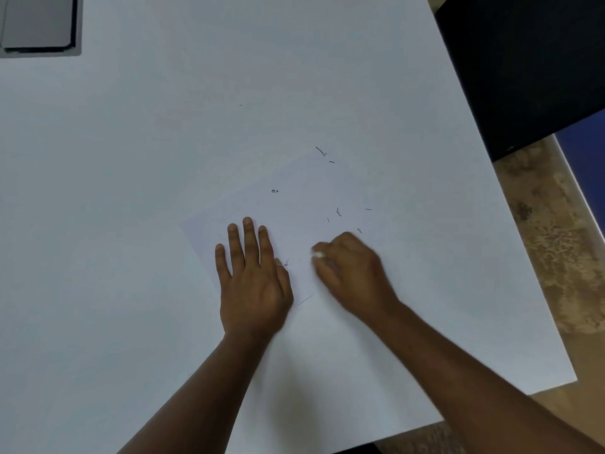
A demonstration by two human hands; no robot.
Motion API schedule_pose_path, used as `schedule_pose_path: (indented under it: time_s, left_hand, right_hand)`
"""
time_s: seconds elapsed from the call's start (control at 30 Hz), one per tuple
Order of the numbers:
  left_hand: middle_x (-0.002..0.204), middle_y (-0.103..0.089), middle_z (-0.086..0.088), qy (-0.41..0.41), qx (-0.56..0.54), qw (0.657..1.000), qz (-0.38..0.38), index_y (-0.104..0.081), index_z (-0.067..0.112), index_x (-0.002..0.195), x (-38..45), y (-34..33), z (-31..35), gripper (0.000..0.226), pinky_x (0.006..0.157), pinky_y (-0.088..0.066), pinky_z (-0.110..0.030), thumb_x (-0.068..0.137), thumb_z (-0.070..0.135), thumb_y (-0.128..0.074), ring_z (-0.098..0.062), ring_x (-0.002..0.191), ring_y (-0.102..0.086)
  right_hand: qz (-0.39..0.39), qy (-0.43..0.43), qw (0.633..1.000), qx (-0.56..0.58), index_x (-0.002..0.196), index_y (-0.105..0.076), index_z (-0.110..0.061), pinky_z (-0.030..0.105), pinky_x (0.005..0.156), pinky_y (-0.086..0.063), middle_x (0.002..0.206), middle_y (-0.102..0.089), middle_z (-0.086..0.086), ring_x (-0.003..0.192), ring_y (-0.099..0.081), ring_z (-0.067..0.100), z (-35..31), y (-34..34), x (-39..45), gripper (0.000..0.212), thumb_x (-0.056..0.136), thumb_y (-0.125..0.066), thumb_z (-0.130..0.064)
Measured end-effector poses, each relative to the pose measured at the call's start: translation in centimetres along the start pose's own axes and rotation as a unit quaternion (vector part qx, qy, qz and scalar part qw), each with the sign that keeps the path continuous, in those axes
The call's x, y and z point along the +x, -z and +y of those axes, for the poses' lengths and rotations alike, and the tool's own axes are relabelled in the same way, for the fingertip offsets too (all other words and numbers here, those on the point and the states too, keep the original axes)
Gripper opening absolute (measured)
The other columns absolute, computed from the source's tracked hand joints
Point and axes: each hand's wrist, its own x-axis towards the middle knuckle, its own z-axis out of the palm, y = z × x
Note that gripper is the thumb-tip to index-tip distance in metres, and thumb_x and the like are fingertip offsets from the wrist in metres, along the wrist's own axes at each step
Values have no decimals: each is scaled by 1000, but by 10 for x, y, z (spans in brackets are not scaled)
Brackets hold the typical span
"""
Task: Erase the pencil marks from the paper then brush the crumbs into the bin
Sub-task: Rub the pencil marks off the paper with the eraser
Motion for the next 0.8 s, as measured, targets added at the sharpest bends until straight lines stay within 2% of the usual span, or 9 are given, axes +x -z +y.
schedule_pose_path:
  time_s: [0.1, 0.2, 0.27, 0.37, 0.47, 0.57, 0.63, 0.73, 0.8]
  left_hand:
    - [171, -5, -14, -3, 6, 1000, 1, -17, 6, 162, -1, 0, -1, 65, 127, -5, -54, 104, 37, -14, -32, 159, 3]
    - [171, -3, -13, -2, 7, 1000, -2, -15, 7, 162, -1, 0, 0, 64, 127, -4, -54, 105, 36, -17, -31, 159, 5]
    - [172, 0, -12, 0, 4, 1000, -5, -12, 9, 163, -1, -1, 0, 64, 127, -2, -54, 105, 35, -17, -30, 159, 8]
    - [172, 2, -11, 3, -3, 1000, -8, -10, 9, 163, -2, -1, -1, 64, 127, 0, -53, 105, 35, -16, -29, 158, 11]
    - [172, 0, -12, 4, -13, 1000, -5, -13, 8, 162, -1, 0, -1, 64, 127, -1, -54, 105, 35, -17, -30, 158, 9]
    - [171, -2, -13, 0, -17, 1000, -9, -14, 8, 162, 0, 1, -1, 64, 127, -2, -55, 104, 35, -16, -30, 159, 7]
    - [172, -3, -13, 0, -25, 1000, -11, -16, 8, 162, 0, 2, -2, 64, 127, -2, -55, 104, 35, -16, -30, 159, 6]
    - [171, -7, -11, 1, -57, 998, -6, -22, 7, 161, 1, 8, -2, 65, 128, 0, -51, 103, 36, -16, -28, 159, 4]
    - [171, -12, -11, 4, -104, 995, 1, -26, 6, 159, 2, 12, -2, 66, 128, 1, -49, 101, 36, -16, -28, 159, 0]
  right_hand:
    - [-14, 48, 997, -50, 99, -72, -9, 32, 62, -50, 81, -55, 5, 69, -53, 21, -14, -25, -4, 17, 92, -60, -17]
    - [-10, 93, 987, -129, 85, -67, -6, 36, 52, -46, 77, -52, 9, 67, -49, 27, 4, -20, -2, 13, 88, -57, -13]
    - [23, 86, 979, -184, 75, -62, -6, 36, 51, -44, 72, -51, 10, 64, -48, 29, 27, -2, 4, 10, 84, -61, -7]
    - [59, 21, 966, -250, 64, -56, -6, 36, 47, -42, 66, -48, 8, 59, -43, 25, 59, 28, 13, 19, 80, -64, 0]
    - [77, -63, 974, -202, 64, -56, -5, 35, 49, -42, 66, -46, 6, 57, -43, 22, 62, 43, 15, 25, 88, -58, -9]
    - [70, -120, 985, -101, 69, -61, -9, 35, 55, -43, 62, -47, 4, 57, -47, 21, 39, 47, 7, 31, 96, -54, -23]
    - [65, -155, 986, -19, 74, -63, -12, 36, 55, -45, 56, -49, 6, 55, -49, 24, 20, 45, 1, 29, 99, -55, -24]
    - [85, -217, 970, 69, 89, -71, -17, 30, 65, -49, 68, -63, 4, 64, -59, 19, 3, 35, -5, 17, 99, -57, -21]
    - [85, -266, 954, 111, 91, -72, -20, 28, 69, -49, 75, -65, 2, 69, -59, 17, 0, 27, -6, 14, 97, -60, -22]
